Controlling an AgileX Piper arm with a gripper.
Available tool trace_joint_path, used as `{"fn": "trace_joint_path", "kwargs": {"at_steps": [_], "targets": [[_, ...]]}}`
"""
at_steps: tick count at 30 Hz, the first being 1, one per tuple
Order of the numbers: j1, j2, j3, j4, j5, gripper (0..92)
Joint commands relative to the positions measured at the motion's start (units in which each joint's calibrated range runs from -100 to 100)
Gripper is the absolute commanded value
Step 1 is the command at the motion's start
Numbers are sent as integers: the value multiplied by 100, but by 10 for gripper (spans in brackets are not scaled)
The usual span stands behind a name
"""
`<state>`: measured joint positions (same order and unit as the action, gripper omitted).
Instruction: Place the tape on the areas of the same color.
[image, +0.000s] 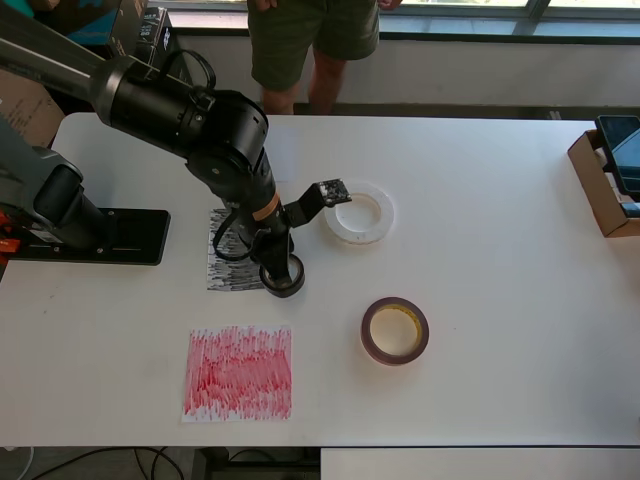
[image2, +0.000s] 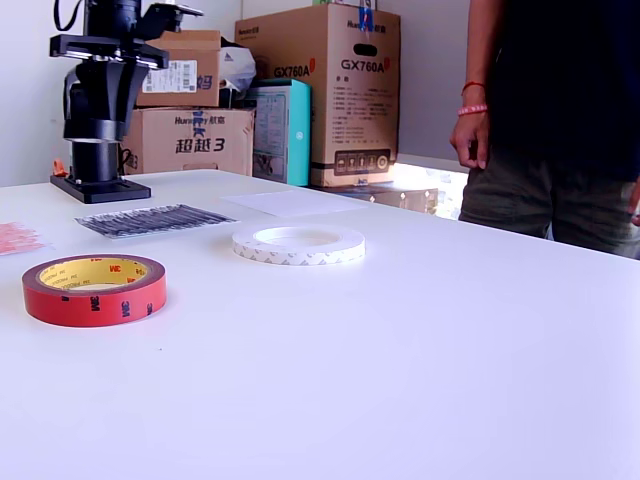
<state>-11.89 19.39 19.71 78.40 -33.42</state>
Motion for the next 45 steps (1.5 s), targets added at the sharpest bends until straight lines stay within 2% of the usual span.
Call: {"fn": "trace_joint_path", "kwargs": {"at_steps": [1, 15, 24, 32, 45], "targets": [[567, 35, 469, -1106, 159, 0], [772, 26, 1087, -1106, 175, 0], [1182, -442, 1687, -1123, 175, 0], [1253, -1013, 2805, -2159, 134, 0], [1230, -975, 2850, -2159, 126, 0]]}}
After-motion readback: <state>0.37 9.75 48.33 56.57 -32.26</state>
